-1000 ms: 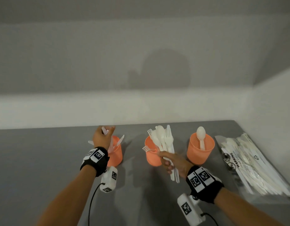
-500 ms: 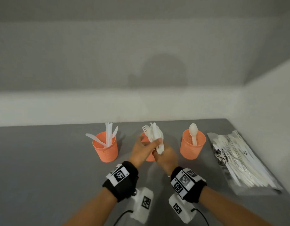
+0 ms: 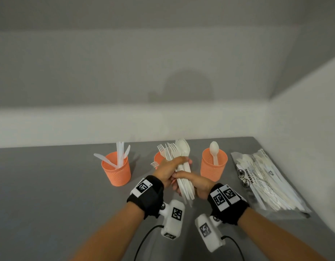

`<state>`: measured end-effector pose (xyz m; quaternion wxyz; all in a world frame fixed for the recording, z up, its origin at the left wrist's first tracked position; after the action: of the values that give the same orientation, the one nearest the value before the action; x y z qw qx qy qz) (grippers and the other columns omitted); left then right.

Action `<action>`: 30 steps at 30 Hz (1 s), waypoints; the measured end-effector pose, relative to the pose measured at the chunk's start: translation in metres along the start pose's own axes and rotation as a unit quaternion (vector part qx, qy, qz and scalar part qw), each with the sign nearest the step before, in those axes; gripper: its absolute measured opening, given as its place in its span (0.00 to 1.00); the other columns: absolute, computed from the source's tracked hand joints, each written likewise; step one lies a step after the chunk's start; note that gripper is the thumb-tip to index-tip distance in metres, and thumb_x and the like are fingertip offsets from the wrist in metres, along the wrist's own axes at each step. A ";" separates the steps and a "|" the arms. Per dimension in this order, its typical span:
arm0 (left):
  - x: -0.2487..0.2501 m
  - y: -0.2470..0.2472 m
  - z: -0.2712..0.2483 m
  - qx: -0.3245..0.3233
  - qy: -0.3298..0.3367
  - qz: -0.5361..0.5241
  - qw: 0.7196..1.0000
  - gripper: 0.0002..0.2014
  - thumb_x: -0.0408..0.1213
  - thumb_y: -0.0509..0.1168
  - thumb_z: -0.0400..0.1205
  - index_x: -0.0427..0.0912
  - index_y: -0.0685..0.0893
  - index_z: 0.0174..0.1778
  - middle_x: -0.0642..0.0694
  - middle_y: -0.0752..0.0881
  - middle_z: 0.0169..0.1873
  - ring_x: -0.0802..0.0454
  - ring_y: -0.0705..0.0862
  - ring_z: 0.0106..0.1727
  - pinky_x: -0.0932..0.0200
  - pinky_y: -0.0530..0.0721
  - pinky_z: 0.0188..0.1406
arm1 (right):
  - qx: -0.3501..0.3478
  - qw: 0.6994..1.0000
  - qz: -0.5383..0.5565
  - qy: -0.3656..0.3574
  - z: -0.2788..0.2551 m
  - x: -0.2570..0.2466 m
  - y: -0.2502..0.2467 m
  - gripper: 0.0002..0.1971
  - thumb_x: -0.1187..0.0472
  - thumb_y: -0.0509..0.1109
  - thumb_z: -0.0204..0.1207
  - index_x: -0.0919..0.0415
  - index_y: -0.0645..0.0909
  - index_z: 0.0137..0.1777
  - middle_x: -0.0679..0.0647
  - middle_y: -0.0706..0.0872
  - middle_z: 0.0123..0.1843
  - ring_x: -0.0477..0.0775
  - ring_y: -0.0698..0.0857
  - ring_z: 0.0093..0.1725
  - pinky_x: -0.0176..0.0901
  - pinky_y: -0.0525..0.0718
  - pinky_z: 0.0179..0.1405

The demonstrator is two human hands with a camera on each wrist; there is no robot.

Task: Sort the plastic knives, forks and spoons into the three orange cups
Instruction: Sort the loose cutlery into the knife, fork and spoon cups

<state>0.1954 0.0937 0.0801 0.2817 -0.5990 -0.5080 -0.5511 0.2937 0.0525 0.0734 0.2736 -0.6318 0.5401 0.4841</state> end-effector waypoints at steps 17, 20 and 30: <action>0.005 -0.009 0.004 0.183 0.109 0.007 0.977 0.05 0.32 0.68 0.79 0.38 0.79 0.38 0.44 0.80 0.29 0.60 0.79 0.19 0.67 0.81 0.19 | 0.098 0.992 -0.001 -0.073 0.009 0.014 -0.018 0.08 0.58 0.64 0.81 0.59 0.79 0.55 0.55 0.85 0.32 0.44 0.76 0.19 0.34 0.75 0.18; 0.006 -0.012 0.005 0.179 0.088 -0.023 0.980 0.08 0.31 0.65 0.80 0.40 0.77 0.35 0.44 0.80 0.29 0.58 0.79 0.22 0.68 0.79 0.18 | 0.092 0.993 0.016 -0.075 0.006 0.014 -0.017 0.05 0.58 0.64 0.81 0.56 0.80 0.52 0.59 0.88 0.38 0.46 0.80 0.22 0.35 0.77 0.20; -0.004 -0.008 0.000 0.166 0.104 0.102 0.975 0.12 0.35 0.55 0.86 0.32 0.81 0.46 0.38 0.85 0.36 0.44 0.84 0.36 0.56 0.83 0.38 | 0.103 0.990 0.002 -0.095 0.007 0.018 -0.018 0.06 0.60 0.63 0.81 0.58 0.81 0.53 0.60 0.90 0.37 0.52 0.86 0.29 0.40 0.84 0.27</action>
<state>0.1888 0.0954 0.0747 0.4834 -0.5323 -0.4964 -0.4863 0.3074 0.0563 0.0515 0.3870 -0.5502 0.5596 0.4842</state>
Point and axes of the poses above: each hand's wrist, its own z-axis towards the middle knuckle, its own y-axis out of the palm, x = y × z, the point moved 1 cm from there along z, towards the middle knuckle
